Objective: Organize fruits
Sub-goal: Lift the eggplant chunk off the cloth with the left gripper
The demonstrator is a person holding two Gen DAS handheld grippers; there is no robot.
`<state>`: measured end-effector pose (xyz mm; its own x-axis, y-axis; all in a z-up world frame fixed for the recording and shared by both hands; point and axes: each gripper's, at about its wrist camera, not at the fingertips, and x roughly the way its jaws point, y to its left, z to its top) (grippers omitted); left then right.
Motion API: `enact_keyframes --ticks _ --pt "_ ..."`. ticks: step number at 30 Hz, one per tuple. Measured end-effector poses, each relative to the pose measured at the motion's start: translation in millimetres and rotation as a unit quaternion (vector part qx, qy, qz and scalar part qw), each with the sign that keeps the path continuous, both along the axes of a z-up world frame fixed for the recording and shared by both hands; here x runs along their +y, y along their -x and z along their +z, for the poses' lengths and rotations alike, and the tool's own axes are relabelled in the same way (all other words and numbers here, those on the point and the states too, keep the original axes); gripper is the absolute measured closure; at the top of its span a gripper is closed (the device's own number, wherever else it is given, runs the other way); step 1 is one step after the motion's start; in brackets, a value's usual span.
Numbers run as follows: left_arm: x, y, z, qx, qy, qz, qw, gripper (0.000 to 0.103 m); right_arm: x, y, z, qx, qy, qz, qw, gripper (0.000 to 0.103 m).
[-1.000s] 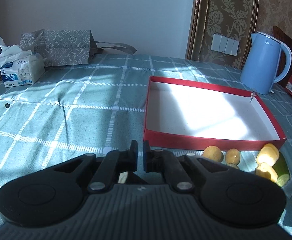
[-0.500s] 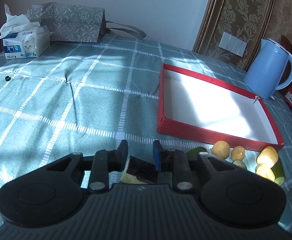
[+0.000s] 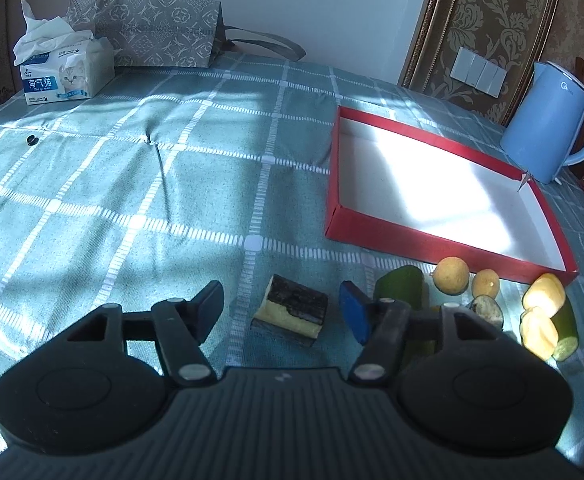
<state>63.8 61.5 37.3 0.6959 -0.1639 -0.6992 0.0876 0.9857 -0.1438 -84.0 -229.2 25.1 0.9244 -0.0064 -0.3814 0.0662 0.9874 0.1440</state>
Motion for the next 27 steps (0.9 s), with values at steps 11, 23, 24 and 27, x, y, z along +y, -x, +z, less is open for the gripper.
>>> enact_keyframes --ticks 11,23,24,27 --pt "-14.1 0.2 -13.6 -0.009 -0.063 -0.046 0.9969 0.070 -4.3 -0.4 -0.5 0.000 -0.016 0.003 1.000 0.000" --pt "-12.5 5.5 -3.5 -0.041 -0.055 -0.050 0.9964 0.072 -6.6 0.4 -0.8 -0.001 -0.022 -0.002 1.000 0.000" --pt "-13.3 5.9 -0.9 -0.044 -0.053 -0.051 0.9963 0.072 -6.8 0.5 -0.7 -0.001 -0.022 -0.003 1.000 0.000" --pt "-19.7 7.7 10.4 -0.056 -0.050 -0.058 0.9955 0.072 -6.9 0.3 -0.6 0.000 -0.022 -0.002 1.000 0.000"
